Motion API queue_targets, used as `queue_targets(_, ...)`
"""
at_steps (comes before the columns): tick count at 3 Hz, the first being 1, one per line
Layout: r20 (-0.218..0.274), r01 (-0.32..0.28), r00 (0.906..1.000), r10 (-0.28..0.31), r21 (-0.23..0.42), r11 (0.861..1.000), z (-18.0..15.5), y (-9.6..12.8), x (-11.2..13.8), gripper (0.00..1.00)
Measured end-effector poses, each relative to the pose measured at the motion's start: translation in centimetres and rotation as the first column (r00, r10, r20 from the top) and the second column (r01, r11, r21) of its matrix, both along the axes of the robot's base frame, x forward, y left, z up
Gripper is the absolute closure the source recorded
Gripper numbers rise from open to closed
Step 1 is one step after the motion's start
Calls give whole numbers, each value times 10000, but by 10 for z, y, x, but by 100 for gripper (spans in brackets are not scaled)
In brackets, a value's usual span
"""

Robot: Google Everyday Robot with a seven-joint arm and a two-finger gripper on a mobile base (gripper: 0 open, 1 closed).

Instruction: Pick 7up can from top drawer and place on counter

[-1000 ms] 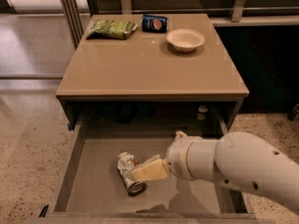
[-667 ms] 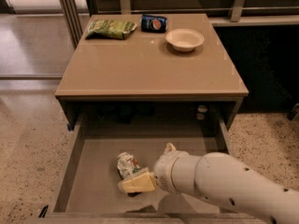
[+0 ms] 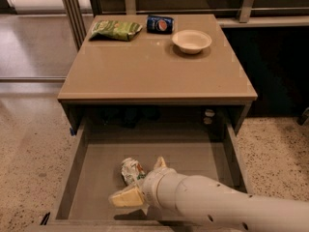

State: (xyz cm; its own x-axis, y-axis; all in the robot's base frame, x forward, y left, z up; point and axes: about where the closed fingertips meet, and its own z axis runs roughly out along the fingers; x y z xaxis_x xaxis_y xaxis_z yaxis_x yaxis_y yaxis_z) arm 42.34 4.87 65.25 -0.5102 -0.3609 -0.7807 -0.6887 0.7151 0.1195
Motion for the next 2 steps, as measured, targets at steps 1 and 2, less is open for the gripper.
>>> queue_targets(1, 345, 163, 9993, -162, -33, 9999, -13, 13, 15, 0)
queue_targets(2, 461, 11, 9989, -3, -167, 9999, -22, 28, 30, 0)
